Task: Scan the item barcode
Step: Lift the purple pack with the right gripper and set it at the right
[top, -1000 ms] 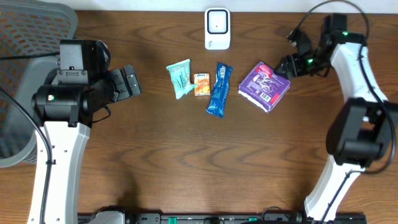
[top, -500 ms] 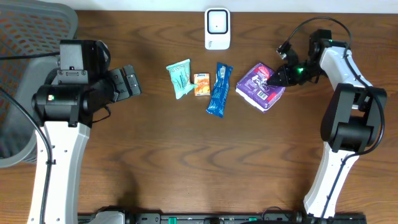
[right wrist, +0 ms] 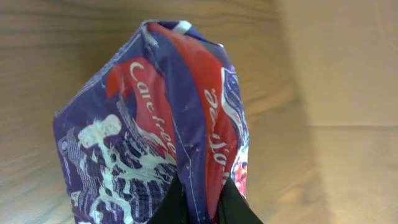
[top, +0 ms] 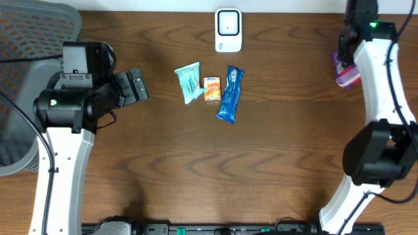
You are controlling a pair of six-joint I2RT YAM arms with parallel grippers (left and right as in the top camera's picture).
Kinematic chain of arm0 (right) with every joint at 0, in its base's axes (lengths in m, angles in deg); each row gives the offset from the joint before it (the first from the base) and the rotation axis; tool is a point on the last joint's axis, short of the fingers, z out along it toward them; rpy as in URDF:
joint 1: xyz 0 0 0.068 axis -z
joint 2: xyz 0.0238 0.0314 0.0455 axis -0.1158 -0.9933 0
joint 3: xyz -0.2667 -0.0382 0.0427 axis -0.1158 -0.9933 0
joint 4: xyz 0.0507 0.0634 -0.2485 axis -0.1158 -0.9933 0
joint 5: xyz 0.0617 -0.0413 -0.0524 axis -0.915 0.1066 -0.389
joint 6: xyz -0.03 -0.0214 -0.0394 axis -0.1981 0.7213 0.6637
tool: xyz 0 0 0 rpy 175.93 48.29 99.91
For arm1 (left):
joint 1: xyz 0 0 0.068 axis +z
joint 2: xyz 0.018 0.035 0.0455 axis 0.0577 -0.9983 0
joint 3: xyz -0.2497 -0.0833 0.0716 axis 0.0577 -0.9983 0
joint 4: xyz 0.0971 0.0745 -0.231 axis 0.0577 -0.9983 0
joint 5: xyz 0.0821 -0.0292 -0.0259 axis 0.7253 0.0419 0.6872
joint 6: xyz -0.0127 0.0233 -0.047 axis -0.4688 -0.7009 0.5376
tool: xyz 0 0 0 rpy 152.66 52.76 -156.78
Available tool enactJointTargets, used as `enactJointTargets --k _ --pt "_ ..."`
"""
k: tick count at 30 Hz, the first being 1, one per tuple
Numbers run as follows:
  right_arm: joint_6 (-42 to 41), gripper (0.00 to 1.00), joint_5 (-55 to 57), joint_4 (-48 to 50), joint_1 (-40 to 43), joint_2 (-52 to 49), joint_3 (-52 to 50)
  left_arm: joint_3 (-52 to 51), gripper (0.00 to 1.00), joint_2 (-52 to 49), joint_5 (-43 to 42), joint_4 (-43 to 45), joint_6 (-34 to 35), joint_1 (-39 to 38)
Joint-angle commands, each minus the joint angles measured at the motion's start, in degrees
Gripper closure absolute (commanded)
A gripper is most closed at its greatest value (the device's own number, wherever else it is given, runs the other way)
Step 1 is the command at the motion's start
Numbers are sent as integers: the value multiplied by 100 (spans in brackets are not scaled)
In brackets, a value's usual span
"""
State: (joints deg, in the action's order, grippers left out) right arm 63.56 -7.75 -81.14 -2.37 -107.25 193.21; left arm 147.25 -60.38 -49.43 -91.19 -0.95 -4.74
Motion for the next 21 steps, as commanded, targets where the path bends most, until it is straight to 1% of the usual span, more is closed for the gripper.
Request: enactJointTargets --k 1,6,7,9,10,11,12,13,15,17,18,19,21 --pt "-417 99 1759 122 -111 -501 -337 4 2 13 31 -15 9 17" --pt "-509 99 1668 87 -549 -1137 -339 4 2 13 31 -15 9 17" --pt "-509 97 1665 92 -658 -1235 -339 4 2 13 31 -13 9 17" --pt "-507 88 1523 72 -942 -1392 -339 4 2 13 31 -13 7 17" --pt "-509 83 1246 44 -1099 -1399 -339 4 2 13 31 -13 9 17" --pt "-509 74 848 52 -1283 -1386 -330 4 2 13 31 -13 7 17" --pt "-509 60 588 52 -1384 -1333 -317 4 2 13 31 -13 7 17" --pt "-509 50 245 57 -1521 -1283 -280 4 2 13 31 -13 9 17" --pt "-509 33 -229 33 -1711 -1113 -142 4 2 13 31 -13 9 17" --pt "-509 26 -533 -70 -1794 -909 59 4 2 13 31 -13 9 17" --pt "-509 19 -723 -155 -1801 -772 208 4 2 13 31 -13 7 17" --pt "-509 16 -903 -245 -1786 -640 339 4 2 13 31 -13 9 17" --pt "-509 9 -1425 -492 -1582 -302 654 4 2 13 31 -13 9 17"
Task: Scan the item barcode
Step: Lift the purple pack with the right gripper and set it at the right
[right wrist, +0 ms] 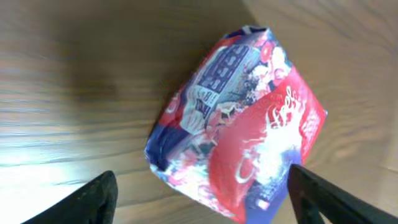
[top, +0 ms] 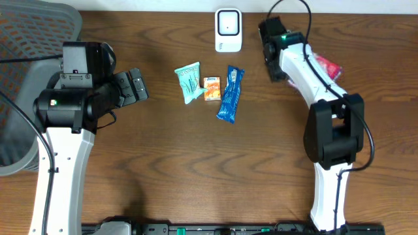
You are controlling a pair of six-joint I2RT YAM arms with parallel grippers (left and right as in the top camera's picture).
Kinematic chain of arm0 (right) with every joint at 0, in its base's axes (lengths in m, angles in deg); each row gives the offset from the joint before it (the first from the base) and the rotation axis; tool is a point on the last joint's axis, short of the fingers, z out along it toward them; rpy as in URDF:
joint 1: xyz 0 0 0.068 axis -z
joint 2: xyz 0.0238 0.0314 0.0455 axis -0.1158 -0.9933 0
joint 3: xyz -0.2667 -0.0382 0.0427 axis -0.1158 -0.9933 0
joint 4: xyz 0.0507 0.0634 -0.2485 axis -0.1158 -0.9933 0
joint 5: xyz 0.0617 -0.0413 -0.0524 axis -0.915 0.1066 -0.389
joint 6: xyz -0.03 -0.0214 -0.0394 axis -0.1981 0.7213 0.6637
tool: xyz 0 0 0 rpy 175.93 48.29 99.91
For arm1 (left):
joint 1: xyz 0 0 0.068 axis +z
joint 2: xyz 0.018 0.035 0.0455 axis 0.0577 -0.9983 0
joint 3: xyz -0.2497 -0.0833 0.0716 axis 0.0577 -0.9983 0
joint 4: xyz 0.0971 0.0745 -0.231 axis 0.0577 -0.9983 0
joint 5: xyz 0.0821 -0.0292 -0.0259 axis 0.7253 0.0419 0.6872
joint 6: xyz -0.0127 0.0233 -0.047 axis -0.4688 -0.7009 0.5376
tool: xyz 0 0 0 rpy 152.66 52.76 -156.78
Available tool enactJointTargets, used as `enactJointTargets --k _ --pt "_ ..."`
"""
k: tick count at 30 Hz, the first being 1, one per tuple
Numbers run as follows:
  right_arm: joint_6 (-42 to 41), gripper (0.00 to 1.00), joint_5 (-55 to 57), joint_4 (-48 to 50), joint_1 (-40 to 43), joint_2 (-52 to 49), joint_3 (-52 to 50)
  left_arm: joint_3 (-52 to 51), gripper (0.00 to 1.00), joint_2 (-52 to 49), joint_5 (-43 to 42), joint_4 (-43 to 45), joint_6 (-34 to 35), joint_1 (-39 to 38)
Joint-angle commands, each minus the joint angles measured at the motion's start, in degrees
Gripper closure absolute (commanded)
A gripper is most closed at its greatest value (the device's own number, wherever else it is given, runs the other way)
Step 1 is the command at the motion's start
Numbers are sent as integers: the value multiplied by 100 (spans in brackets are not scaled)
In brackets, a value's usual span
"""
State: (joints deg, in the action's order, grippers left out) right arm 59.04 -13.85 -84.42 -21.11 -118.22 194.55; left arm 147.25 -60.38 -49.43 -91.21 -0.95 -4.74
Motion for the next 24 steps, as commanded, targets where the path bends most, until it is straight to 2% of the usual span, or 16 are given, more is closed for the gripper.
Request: enactJointTargets --k 1,5,9,11,13,16,19,21,24 --pt "-59 8 -1019 -223 396 892 568 4 2 13 31 -11 9 17" --pt "-61 2 -2914 -599 1377 1121 575 4 2 13 31 -13 9 17" --pt "-129 8 -4328 -743 2284 905 258 4 2 13 31 -13 9 17" --pt "-306 16 -4642 -634 2664 741 -61 4 2 13 31 -11 9 17" --pt "-339 31 -5034 -385 2933 570 -431 4 2 13 31 -11 9 17" --pt "-339 32 -5471 98 3115 437 -881 4 2 13 31 -11 9 17" --pt "-404 43 -5506 894 3191 407 -1532 4 2 13 31 -11 9 17" --pt "-444 53 -5504 1408 3187 407 -1873 4 2 13 31 -11 9 17" --pt "-444 74 -5469 2155 3185 407 -2354 4 2 13 31 -11 7 17"
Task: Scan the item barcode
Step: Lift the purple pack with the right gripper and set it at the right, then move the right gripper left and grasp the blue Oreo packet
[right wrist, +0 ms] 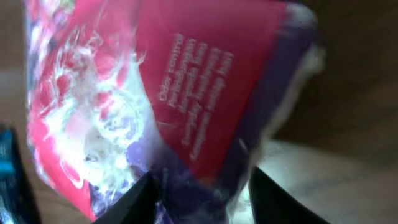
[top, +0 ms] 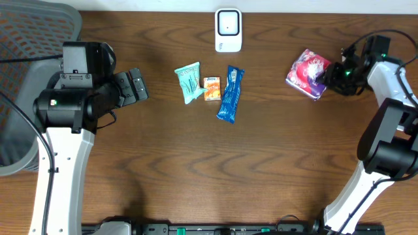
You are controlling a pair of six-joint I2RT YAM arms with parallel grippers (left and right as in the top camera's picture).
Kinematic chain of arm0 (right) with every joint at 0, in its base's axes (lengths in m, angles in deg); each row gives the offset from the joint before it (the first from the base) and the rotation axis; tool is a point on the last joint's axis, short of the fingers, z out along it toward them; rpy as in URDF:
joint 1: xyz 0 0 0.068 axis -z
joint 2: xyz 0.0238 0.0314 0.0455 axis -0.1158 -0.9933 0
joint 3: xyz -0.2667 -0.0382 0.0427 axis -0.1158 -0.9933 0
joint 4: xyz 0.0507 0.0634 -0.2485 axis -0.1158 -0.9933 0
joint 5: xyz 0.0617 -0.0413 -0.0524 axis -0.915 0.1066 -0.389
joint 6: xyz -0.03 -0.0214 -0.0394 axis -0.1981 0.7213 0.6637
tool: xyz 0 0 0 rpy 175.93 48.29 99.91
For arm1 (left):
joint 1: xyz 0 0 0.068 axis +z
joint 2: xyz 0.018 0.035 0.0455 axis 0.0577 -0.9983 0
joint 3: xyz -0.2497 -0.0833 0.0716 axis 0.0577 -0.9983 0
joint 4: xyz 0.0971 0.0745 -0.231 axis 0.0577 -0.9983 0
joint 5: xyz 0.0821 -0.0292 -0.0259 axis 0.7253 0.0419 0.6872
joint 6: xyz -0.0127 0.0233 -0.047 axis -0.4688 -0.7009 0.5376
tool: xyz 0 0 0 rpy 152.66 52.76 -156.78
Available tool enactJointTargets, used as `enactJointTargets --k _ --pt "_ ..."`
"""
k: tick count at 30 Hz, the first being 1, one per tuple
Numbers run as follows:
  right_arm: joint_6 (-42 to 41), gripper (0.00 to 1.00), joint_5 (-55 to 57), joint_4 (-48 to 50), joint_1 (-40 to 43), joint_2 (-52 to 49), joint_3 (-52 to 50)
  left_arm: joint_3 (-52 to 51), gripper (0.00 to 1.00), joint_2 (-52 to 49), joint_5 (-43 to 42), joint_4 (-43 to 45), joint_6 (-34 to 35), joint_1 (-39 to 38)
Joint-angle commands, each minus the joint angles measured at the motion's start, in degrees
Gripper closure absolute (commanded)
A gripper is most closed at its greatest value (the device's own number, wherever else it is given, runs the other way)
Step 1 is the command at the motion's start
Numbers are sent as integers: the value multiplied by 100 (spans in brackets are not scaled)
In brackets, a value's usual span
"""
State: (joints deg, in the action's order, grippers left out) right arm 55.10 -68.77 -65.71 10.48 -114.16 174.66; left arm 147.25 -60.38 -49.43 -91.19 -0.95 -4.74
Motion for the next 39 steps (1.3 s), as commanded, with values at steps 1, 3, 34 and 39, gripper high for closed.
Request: enactJointTargets --k 1,3,34,39 --pt "-48 83 103 468 26 0 -492 4 2 13 31 -13 7 17" --pt "-4 99 570 553 55 0 -538 4 2 13 31 -13 9 17" --pt "887 62 -118 -1563 -372 -9 2260 4 2 13 31 -13 9 17" --pt "225 73 728 -798 -938 -55 1580 4 2 13 31 -13 9 17"
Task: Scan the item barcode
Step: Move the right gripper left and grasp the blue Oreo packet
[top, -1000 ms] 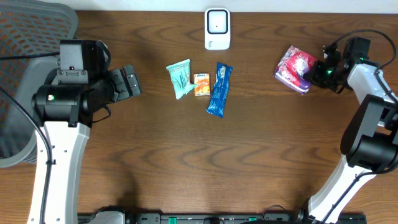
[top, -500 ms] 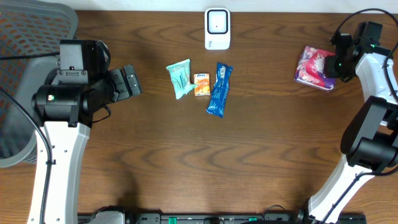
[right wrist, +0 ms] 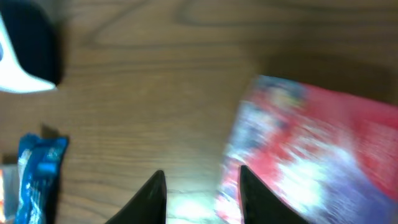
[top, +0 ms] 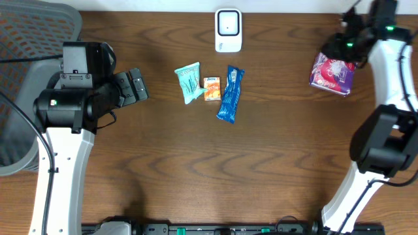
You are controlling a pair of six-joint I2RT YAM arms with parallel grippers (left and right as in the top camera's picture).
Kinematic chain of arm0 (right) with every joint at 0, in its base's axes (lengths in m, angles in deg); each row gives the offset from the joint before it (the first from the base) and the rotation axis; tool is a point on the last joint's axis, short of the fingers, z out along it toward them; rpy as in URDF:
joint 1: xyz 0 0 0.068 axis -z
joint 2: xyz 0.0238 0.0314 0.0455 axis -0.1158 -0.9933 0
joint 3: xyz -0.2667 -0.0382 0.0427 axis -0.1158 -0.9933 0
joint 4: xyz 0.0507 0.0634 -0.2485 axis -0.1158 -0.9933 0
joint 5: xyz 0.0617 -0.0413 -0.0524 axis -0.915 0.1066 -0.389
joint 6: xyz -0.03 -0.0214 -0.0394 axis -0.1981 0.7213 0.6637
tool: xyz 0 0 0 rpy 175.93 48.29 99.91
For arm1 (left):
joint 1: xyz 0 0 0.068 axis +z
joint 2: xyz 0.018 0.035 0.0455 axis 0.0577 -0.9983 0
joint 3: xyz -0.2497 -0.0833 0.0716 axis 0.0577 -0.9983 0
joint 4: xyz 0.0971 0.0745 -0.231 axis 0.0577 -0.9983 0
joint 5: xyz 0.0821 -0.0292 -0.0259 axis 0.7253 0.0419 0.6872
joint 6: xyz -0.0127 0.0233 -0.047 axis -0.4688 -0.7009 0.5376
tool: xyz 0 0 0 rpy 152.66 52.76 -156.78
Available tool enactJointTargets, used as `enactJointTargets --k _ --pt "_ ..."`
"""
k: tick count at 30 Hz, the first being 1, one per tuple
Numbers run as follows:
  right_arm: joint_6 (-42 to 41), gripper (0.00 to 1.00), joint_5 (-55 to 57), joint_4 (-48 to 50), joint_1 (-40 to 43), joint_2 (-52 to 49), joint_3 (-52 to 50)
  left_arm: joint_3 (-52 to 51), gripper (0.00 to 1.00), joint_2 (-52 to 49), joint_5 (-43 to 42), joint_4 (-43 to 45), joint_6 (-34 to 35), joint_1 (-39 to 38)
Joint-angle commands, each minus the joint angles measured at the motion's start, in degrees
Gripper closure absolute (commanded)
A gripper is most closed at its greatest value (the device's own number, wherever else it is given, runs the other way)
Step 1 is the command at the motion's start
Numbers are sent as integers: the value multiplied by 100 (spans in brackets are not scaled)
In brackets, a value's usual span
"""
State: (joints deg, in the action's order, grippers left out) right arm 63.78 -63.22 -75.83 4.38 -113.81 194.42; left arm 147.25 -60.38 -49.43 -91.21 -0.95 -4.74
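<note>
A red and purple soft pack (top: 333, 72) lies on the wooden table at the far right; in the right wrist view the pack (right wrist: 311, 149) is blurred and sits right of the fingers. My right gripper (top: 341, 44) (right wrist: 201, 172) hovers just behind the pack, open, with only bare table between its fingers. The white barcode scanner (top: 228, 29) stands at the back middle, and its edge (right wrist: 22, 68) shows at the upper left of the wrist view. My left gripper (top: 134, 85) hangs over the left of the table, holding nothing.
A teal packet (top: 189, 81), a small orange box (top: 211, 88) and a blue packet (top: 230, 93) (right wrist: 37, 174) lie side by side in front of the scanner. A grey mesh chair (top: 26, 39) stands at the far left.
My right gripper was shut on the red and purple pack further left. Now it is open, and the pack lies nearer the table's right edge. The left arm has not moved.
My right gripper first held the pack at the far right edge. Then it was open near the scanner with the pack lying on the table. Then it was shut on the pack right of the scanner. Now the pack lies at the right, released.
</note>
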Motion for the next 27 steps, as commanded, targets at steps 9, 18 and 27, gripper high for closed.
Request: enactJointTargets --k 9,18,27 --pt "-1388 94 1950 1189 -638 -90 -1521 4 2 13 31 -11 9 17" --pt "-1123 92 2723 579 -522 -85 -1392 4 2 13 31 -11 9 17" --pt "-946 75 2487 -216 -557 -85 -632 4 2 13 31 -13 9 17"
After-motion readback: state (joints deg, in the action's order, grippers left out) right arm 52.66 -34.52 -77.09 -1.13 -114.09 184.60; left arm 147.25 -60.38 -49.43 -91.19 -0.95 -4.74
